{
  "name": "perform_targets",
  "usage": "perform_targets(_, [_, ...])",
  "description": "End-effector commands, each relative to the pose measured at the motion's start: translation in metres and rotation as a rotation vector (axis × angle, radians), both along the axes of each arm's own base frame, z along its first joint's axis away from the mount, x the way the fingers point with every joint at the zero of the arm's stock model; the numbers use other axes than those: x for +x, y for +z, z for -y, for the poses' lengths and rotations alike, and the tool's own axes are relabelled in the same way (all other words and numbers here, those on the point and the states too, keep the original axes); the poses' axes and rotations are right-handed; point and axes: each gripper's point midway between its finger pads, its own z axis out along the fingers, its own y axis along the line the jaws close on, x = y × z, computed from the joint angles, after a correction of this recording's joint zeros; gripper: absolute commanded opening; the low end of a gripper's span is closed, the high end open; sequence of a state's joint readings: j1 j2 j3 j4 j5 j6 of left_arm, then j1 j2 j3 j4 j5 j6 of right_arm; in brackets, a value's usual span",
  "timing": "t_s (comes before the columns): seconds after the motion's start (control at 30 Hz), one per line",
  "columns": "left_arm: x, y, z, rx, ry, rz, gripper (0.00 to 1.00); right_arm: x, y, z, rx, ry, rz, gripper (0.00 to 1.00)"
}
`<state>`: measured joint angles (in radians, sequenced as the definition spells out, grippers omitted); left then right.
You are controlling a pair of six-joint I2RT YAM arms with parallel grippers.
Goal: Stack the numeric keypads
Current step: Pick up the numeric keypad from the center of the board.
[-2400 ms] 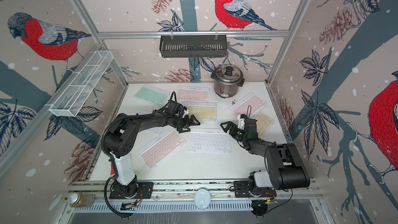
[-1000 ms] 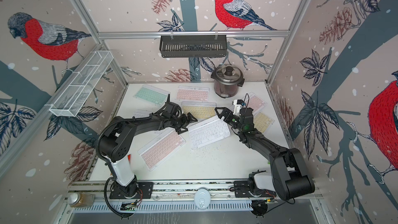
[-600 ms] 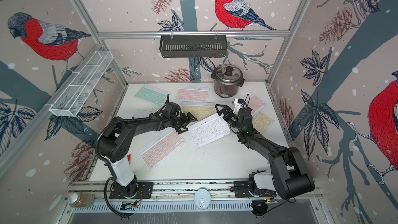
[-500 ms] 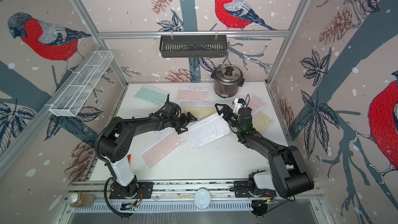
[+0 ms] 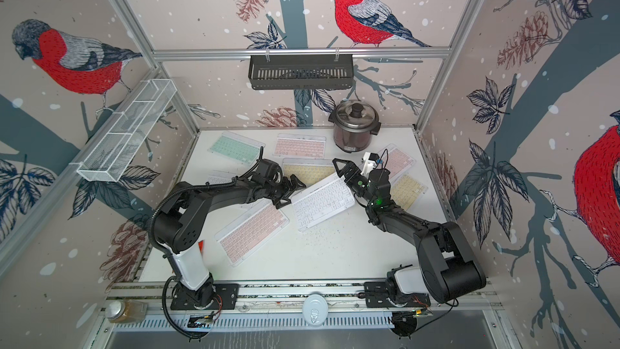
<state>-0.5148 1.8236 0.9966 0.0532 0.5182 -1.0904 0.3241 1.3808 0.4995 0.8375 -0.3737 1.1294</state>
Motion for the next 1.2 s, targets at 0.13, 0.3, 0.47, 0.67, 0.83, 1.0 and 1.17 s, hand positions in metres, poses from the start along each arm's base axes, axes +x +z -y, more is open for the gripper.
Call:
perform_targets(0.13, [0.012, 0.061, 0.035, -0.224, -0.111, 0.179, 0.98, -0.024, -0.009, -0.025, 0.102, 0.143, -0.122, 1.00])
perform_targets(0.3, [0.012, 0.059, 0.035, -0.223, -0.109, 0.179, 0.98, -0.024, -0.009, -0.028, 0.113, 0.146, -0.123, 1.00])
perform_targets(0.47, [0.012, 0.060, 0.035, -0.226, -0.108, 0.180, 0.99, -0.026, -0.012, -0.032, 0.140, 0.143, -0.132, 1.00])
perform_targets(0.67, [0.014, 0.063, 0.036, -0.239, -0.102, 0.187, 0.99, -0.027, -0.012, -0.038, 0.185, 0.130, -0.141, 1.00])
perform_targets(0.83, [0.009, 0.056, 0.034, -0.232, -0.098, 0.173, 0.98, -0.027, -0.013, -0.041, 0.234, 0.110, -0.157, 1.00])
perform_targets(1.0, [0.007, 0.055, 0.032, -0.233, -0.095, 0.167, 0.99, -0.028, -0.015, -0.042, 0.254, 0.092, -0.183, 1.00])
perform_targets(1.17, [0.006, 0.053, 0.032, -0.230, -0.095, 0.164, 0.98, -0.030, -0.020, -0.035, 0.193, 0.055, -0.213, 1.00])
